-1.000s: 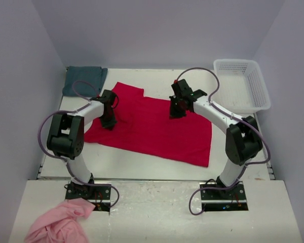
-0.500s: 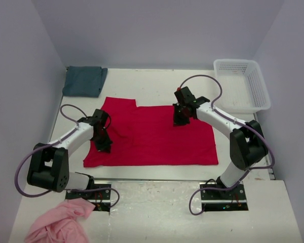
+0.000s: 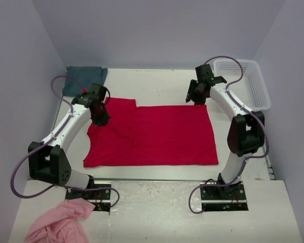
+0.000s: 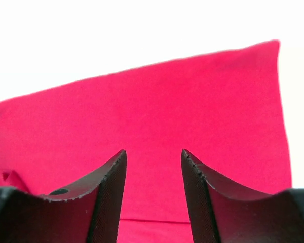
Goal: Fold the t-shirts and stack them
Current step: Grap the side of the flattened tshirt furthest away from the robot with both arms
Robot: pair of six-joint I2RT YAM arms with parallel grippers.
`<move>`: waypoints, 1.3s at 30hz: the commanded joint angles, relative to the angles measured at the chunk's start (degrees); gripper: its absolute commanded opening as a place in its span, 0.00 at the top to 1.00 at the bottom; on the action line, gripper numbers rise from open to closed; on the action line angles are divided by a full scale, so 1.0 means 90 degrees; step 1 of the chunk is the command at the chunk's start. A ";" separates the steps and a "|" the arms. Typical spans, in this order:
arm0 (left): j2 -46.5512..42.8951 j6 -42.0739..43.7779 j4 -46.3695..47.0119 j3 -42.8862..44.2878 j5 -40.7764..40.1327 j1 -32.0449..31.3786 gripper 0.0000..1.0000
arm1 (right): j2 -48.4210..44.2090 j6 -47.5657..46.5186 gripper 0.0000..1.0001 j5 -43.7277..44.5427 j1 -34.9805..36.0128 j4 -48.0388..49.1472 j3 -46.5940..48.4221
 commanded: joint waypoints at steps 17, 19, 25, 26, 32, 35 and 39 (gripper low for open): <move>0.5647 0.1601 0.0048 0.6473 0.0133 0.0721 0.20 | -0.0381 -0.0358 0.56 -0.0816 0.0558 -0.0060 0.0051; 0.5747 0.1660 0.0154 0.6523 0.0132 0.0740 0.21 | -0.0537 -0.0358 0.56 -0.0904 0.0647 0.0037 -0.0124; 0.6001 0.1650 0.0175 0.6319 0.0084 0.0750 0.26 | -0.0957 -0.0309 0.57 -0.0749 0.0657 0.0125 -0.0544; 0.6001 0.1631 0.0184 0.6222 0.0074 0.0750 0.27 | -0.0987 -0.0309 0.56 -0.0710 0.0657 0.0116 -0.0555; 0.5962 0.1669 0.0360 0.5752 -0.0189 0.0750 0.40 | -0.1065 -0.0309 0.56 -0.0563 0.0657 0.0018 -0.0447; 0.6167 0.1679 0.0360 0.5810 -0.0278 0.0750 0.53 | -0.1211 -0.0299 0.57 -0.0563 0.0647 0.0018 -0.0516; 0.6499 0.1679 0.0292 0.6113 -0.0297 0.0750 0.77 | -0.1368 -0.0289 0.56 -0.0543 0.0657 0.0047 -0.0681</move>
